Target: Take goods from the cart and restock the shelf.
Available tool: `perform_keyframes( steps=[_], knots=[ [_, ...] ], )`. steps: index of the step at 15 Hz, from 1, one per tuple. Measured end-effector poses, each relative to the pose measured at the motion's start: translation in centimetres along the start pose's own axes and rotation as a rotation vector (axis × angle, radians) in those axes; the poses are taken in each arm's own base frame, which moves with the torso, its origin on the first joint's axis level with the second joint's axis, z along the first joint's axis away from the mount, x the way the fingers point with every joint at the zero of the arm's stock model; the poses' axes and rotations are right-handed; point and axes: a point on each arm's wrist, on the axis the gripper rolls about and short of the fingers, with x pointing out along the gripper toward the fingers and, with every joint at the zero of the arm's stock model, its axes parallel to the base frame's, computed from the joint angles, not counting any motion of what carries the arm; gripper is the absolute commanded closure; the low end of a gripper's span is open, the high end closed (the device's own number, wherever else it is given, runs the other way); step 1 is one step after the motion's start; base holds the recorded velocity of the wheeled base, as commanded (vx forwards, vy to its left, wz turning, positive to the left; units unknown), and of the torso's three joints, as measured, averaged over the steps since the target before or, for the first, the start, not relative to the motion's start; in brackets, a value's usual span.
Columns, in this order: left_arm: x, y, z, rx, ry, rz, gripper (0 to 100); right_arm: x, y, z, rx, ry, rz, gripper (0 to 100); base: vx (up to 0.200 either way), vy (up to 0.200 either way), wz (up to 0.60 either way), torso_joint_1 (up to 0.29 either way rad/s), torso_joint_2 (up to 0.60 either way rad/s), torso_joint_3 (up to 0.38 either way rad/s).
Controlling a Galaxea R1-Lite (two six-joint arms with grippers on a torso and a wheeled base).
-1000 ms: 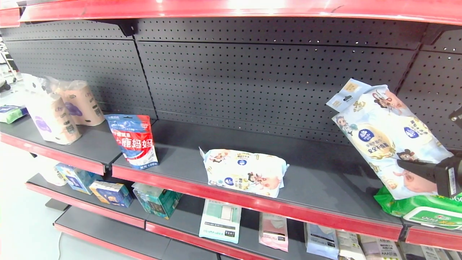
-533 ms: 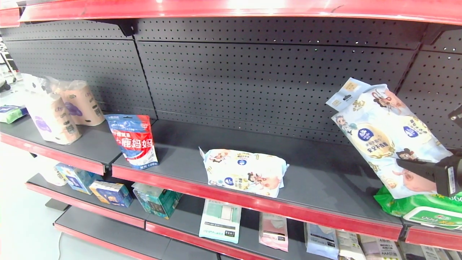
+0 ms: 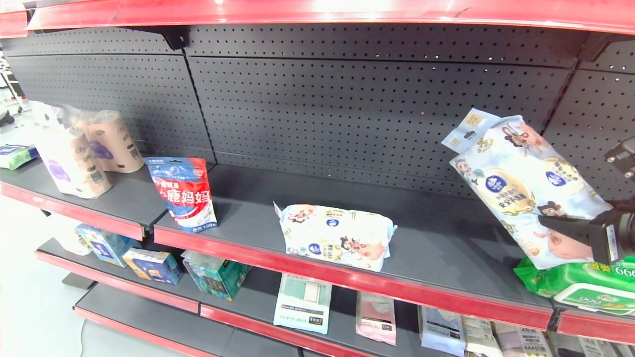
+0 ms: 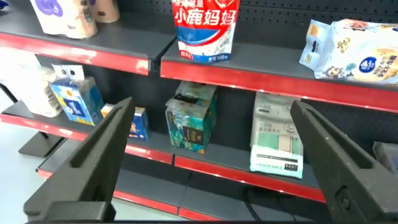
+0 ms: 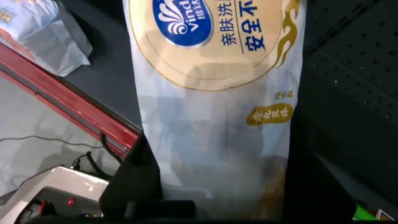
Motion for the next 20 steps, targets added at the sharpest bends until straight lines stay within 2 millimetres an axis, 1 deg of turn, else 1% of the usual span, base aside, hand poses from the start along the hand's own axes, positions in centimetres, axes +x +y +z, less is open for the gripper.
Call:
perform_keyframes(
  steps=[2,3,6,9,14,20],
  knots=[
    [0.0,0.0,0.0,0.0,0.0,0.0,0,0.8,0.2,0.2,-0.011,0.003,0.043,100,0.0,0.0,0.0,0.0,0.0,0.0],
    [0.0,0.0,0.0,0.0,0.0,0.0,0,1.5,0.3,0.4,-0.018,0.001,0.06,100,0.0,0.0,0.0,0.0,0.0,0.0],
    [0.0,0.0,0.0,0.0,-0.001,0.0,0,4.5,0.4,1.6,-0.047,-0.087,0.104,100,0.0,0.0,0.0,0.0,0.0,0.0],
    [0.0,0.0,0.0,0.0,-0.001,0.0,0,7.8,0.6,1.6,-0.111,-0.085,0.18,100,0.0,0.0,0.0,0.0,0.0,0.0],
    [0.0,0.0,0.0,0.0,-0.001,0.0,0,11.9,0.3,2.6,-0.188,-0.093,0.264,100,0.0,0.0,0.0,0.0,0.0,0.0],
    [0.0,0.0,0.0,0.0,-0.001,0.0,0,16.8,0.0,3.7,-0.31,-0.101,0.285,100,0.0,0.0,0.0,0.0,0.0,0.0]
  ],
)
